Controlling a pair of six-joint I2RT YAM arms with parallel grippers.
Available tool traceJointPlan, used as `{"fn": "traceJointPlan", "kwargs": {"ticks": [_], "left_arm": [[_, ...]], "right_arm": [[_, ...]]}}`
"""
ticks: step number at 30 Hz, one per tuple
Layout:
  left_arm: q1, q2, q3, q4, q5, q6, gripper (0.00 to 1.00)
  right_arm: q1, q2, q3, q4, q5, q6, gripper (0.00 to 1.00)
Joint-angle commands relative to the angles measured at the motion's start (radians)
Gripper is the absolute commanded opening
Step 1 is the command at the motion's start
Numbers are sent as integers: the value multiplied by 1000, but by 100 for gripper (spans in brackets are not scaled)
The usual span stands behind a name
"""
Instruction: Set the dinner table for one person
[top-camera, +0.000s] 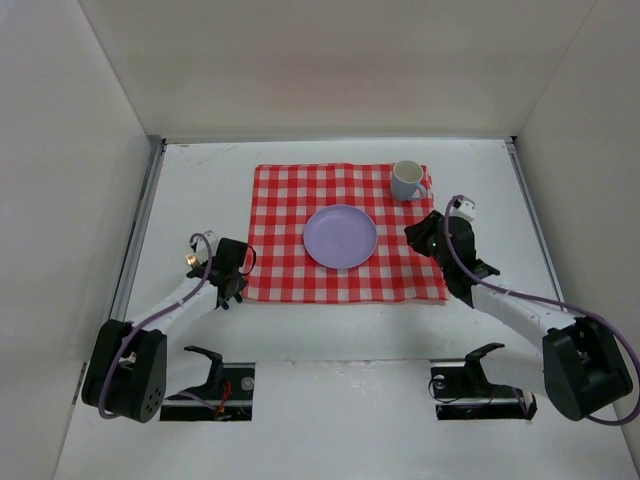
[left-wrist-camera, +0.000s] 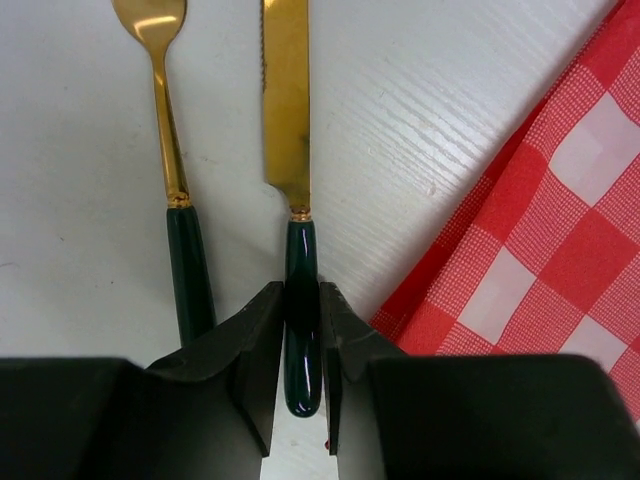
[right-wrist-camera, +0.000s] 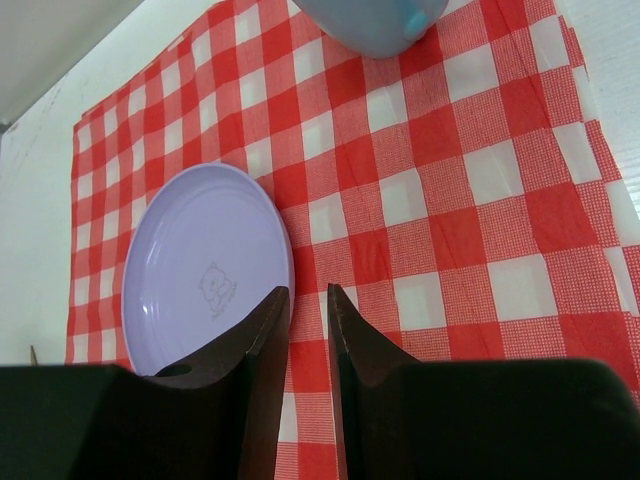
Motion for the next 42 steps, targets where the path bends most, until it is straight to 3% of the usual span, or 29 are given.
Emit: {"fn": "traceJointPlan", "kwargs": {"ticks": [1, 9, 15, 22, 26, 35, 42], "left_arm": [[5, 17, -18, -23, 21, 1, 12], [-7, -161, 50, -65, -51, 17, 4], [-150, -154, 223, -54, -131, 49, 4], [-504, 102, 465, 53, -136, 21, 4], [-636, 311, 611, 180, -101, 3, 4], [-736, 670, 895, 309, -30, -52, 3], [-736, 814, 966, 311, -2, -115, 3]], "right_arm": [[-8, -24, 1, 60, -4, 1, 27], [-6, -22, 1, 64, -4, 1, 28], [-25, -42, -10, 63, 4, 5, 28], [-110, -145, -58, 17, 96, 51, 47], [-160, -136, -65, -9, 87, 93, 49], [-164, -119, -64, 3, 47, 98, 48], [-181, -151, -78, 2, 47, 105, 48]]}}
